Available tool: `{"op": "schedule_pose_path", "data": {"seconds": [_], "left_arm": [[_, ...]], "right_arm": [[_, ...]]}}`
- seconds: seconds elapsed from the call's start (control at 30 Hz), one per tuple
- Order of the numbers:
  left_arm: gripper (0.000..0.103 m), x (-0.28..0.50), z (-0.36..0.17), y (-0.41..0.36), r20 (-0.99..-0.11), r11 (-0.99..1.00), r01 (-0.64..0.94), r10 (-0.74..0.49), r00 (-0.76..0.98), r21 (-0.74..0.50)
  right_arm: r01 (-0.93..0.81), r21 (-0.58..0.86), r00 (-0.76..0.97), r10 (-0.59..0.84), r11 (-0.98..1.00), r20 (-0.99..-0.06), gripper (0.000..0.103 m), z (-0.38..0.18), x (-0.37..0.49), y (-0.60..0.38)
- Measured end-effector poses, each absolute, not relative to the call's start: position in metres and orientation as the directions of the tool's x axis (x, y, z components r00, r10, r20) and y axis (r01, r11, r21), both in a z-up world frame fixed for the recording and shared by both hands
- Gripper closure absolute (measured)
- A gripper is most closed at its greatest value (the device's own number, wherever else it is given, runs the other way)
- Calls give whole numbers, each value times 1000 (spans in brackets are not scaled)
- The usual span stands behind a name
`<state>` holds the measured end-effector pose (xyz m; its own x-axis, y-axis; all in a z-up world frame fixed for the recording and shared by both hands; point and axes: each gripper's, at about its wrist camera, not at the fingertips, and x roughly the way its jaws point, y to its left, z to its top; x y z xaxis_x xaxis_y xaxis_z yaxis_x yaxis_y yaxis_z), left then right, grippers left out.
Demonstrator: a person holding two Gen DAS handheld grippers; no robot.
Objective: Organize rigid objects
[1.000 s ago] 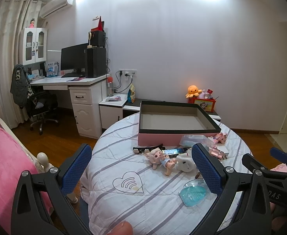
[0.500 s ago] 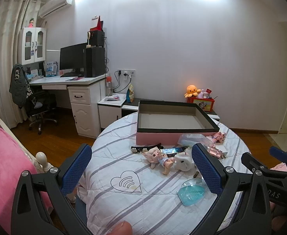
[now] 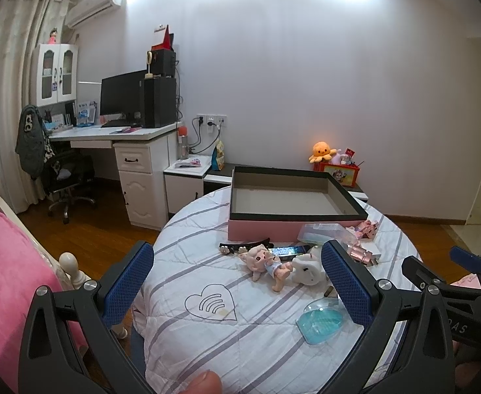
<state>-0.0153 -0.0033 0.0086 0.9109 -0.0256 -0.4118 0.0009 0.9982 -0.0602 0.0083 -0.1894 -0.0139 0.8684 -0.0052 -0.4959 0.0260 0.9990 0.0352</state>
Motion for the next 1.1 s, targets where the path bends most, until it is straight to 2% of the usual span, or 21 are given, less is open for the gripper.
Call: {"op": "schedule_pose_path", "data": {"seconds": [0.6,1.1], "left_arm": [[0,-14,5,-3,-417,998,4,-30,908,-62],[0,-3,-17,-5,-469,998,9,-40,882,-67]], "right_arm": [[30,35,867,-9,999,-499,0,-17,9,-189],[19,22,841,-4,1000,-542,0,-36,20,-197]]}}
